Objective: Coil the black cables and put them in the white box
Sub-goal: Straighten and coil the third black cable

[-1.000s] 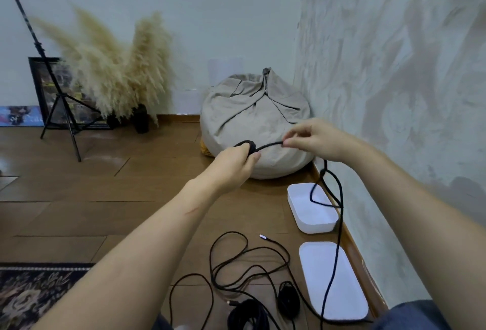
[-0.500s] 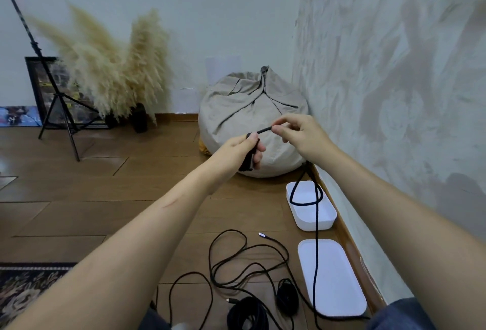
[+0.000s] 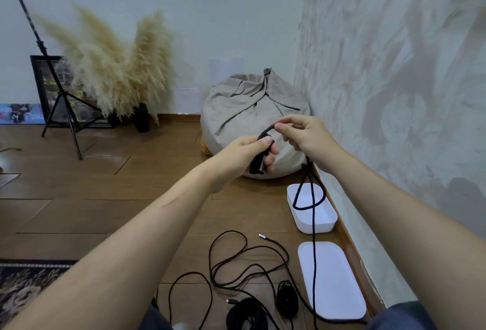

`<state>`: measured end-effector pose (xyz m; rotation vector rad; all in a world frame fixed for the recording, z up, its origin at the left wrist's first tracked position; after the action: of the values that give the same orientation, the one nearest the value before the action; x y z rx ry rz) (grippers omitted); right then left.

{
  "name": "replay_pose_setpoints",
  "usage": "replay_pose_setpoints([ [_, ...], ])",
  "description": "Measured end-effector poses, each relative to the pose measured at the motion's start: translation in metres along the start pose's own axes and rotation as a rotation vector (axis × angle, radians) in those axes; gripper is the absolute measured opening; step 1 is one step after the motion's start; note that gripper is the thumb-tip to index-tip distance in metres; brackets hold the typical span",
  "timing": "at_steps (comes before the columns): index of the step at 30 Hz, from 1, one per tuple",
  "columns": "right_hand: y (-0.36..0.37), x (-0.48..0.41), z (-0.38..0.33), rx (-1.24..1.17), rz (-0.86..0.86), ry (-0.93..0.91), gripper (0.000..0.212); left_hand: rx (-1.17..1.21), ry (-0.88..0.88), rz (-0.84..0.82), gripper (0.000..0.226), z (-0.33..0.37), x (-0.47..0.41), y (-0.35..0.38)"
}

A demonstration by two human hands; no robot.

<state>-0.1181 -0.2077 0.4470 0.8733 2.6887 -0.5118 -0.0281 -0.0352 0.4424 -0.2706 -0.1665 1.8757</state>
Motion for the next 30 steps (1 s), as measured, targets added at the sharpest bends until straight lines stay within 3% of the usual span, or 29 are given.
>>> replay_pose_setpoints([
  [5, 0.033, 0.008, -0.004, -0.177, -0.098, 0.084, 0.022, 0.294, 0.131, 0.026, 0.017, 0.019, -0.002, 0.000],
  [9, 0.064, 0.021, -0.003, -0.032, -0.269, 0.159, 0.027, 0.418, 0.160, 0.269, 0.017, 0.020, -0.008, -0.001],
  [11, 0.075, 0.024, -0.001, 0.055, -0.416, 0.182, 0.019, 0.318, 0.176, 0.448, 0.019, 0.014, -0.013, -0.008],
  [13, 0.081, 0.025, -0.002, 0.112, -0.527, 0.193, 0.012, 0.035, 0.178, 0.628, 0.021, 0.003, -0.016, -0.020],
  [16, 0.079, 0.023, -0.011, 0.208, -0.589, 0.179, 0.011, -0.293, 0.121, 0.739, 0.022, -0.021, -0.017, -0.034],
  [20, 0.063, 0.016, -0.018, 0.347, -0.648, 0.227, 0.012, -0.658, 0.034, 0.588, 0.020, -0.045, -0.021, -0.028],
  [22, 0.050, 0.011, -0.016, 0.462, -0.669, 0.211, 0.012, -0.733, -0.023, 0.490, 0.022, -0.052, -0.021, -0.023],
  [25, 0.027, 0.003, -0.008, 0.656, -0.604, 0.077, 0.015, -0.661, -0.092, 0.295, 0.030, -0.055, -0.022, -0.018],
  [28, 0.013, 0.001, -0.004, 0.673, -0.471, -0.027, 0.017, -0.461, -0.087, 0.077, 0.036, -0.045, -0.018, -0.008],
  [30, 0.011, 0.001, -0.001, 0.680, -0.411, -0.068, 0.015, -0.496, -0.053, 0.018, 0.034, -0.041, -0.017, -0.006],
])
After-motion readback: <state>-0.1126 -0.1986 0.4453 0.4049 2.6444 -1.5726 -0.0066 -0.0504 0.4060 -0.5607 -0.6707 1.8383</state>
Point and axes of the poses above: each hand's wrist, its own x-axis away from the middle knuckle, its own y-axis out of the palm, z = x × y, the point moved 1 cm from there along -x, towards the middle knuckle, and after that the axes turned 5 degrees about -x, right-handed, at the moved point
